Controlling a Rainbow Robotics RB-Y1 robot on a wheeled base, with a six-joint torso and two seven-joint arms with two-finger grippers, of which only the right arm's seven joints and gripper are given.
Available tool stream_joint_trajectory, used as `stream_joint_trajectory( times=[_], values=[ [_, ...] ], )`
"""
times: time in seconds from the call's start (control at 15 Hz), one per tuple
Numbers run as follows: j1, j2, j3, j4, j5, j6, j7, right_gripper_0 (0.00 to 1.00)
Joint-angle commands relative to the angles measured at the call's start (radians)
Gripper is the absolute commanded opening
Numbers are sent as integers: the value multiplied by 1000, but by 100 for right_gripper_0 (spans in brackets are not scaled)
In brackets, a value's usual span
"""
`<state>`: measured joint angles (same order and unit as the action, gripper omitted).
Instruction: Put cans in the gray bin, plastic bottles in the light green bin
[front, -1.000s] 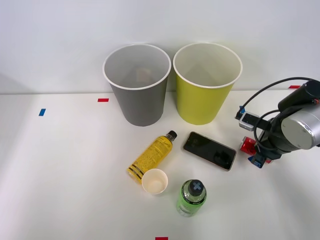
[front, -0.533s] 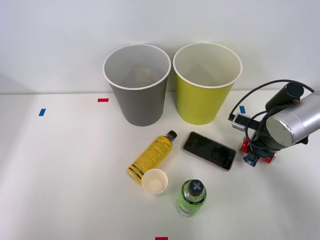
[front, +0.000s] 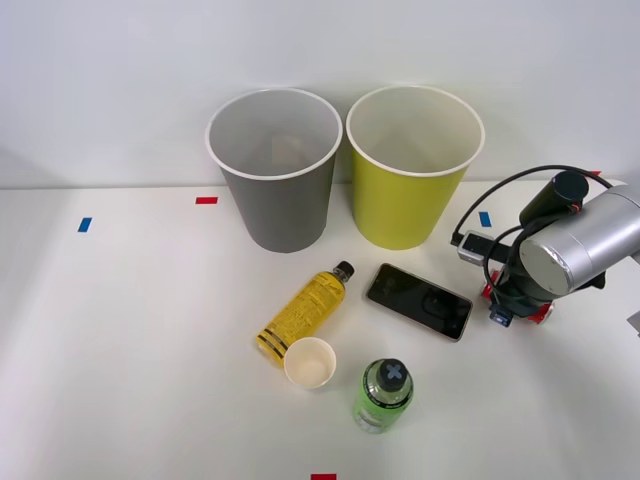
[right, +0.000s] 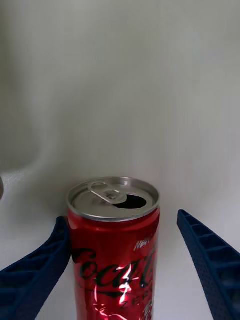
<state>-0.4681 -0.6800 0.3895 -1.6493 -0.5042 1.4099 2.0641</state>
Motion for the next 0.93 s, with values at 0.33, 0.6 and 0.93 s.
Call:
stream_joint_trajectory(
  times=[0.33, 0.6, 0.93],
  values=[
    [0, 0, 0, 0, 3, 1, -2, 0],
    [3, -16, -1, -33, -25, 1, -9, 0],
    [117, -101, -163, -270, -234, 70, -4, 0]
  ],
)
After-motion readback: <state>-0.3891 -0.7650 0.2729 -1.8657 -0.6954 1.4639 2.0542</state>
